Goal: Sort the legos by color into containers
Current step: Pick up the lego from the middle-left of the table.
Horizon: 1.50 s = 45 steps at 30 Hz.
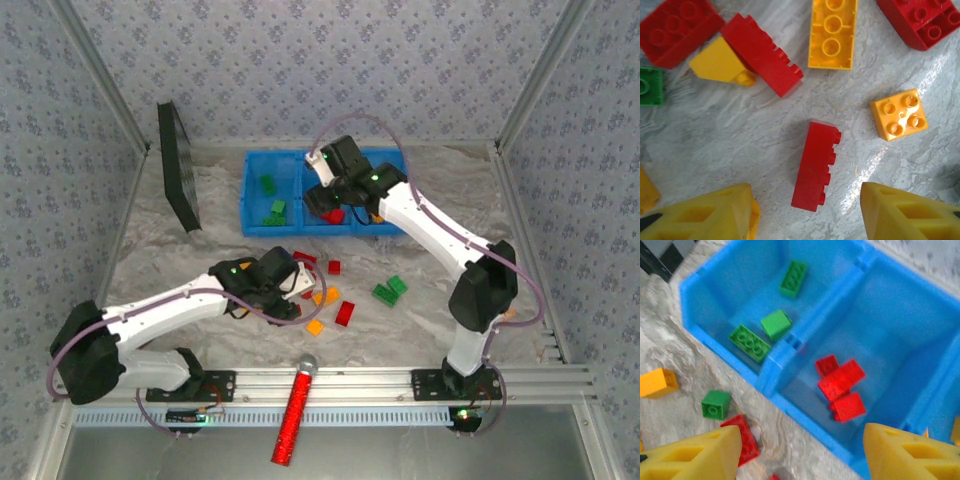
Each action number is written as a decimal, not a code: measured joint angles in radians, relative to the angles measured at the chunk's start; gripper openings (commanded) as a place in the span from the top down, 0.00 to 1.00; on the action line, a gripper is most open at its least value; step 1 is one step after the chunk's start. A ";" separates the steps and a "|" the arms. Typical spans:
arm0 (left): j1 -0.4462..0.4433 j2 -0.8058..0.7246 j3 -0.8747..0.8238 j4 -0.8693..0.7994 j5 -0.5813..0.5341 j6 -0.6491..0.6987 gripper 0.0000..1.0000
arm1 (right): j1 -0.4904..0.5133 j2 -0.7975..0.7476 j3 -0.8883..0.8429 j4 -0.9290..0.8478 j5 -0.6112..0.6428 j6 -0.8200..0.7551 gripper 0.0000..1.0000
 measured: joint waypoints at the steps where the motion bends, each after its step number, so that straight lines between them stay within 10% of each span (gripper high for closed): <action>1: -0.001 0.013 -0.001 0.001 0.004 0.003 0.42 | -0.011 -0.015 -0.024 -0.001 0.003 0.022 0.33; 25: -0.052 0.256 0.080 -0.041 -0.022 0.035 0.63 | -0.042 -0.360 -0.616 0.009 -0.021 0.441 0.35; 38: -0.058 0.332 0.088 -0.054 -0.011 0.043 0.46 | -0.079 -0.405 -0.670 0.017 -0.040 0.454 0.35; 45: -0.058 0.337 0.078 -0.052 -0.016 0.039 0.54 | -0.079 -0.401 -0.677 0.032 -0.054 0.453 0.35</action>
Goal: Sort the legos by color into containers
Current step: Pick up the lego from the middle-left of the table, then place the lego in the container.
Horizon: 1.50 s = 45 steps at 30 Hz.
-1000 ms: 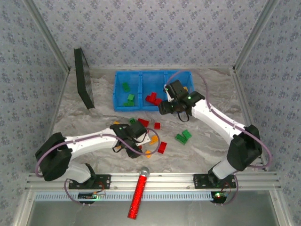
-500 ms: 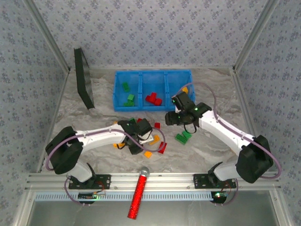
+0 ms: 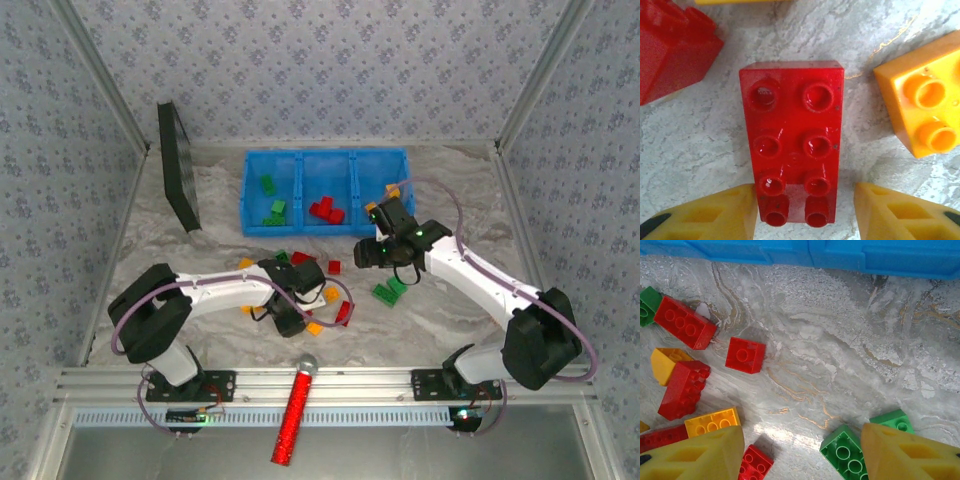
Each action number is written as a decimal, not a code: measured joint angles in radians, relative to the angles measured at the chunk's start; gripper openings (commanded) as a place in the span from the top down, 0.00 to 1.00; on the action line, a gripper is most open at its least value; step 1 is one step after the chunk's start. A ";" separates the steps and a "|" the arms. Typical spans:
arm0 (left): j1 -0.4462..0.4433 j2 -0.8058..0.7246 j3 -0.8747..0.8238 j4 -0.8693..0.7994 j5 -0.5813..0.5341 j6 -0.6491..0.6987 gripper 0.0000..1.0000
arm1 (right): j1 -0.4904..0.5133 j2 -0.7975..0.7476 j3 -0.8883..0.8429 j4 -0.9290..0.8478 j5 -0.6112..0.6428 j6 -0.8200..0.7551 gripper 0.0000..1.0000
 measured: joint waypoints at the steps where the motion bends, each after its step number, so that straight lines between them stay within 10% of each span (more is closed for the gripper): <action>1: 0.000 0.000 0.000 0.000 -0.001 -0.002 0.57 | 0.000 0.003 0.000 0.003 0.000 0.000 0.35; 8: 0.001 0.009 0.009 0.005 -0.011 -0.007 0.72 | 0.000 0.026 0.000 0.007 -0.008 0.000 0.35; 24: 0.221 -0.175 0.328 -0.002 0.027 -0.011 0.73 | 0.099 0.026 -0.114 0.101 -0.083 -0.106 0.35; 45: 0.319 0.718 1.282 -0.148 -0.047 -0.093 0.78 | 0.209 0.197 -0.076 0.180 -0.120 0.043 0.27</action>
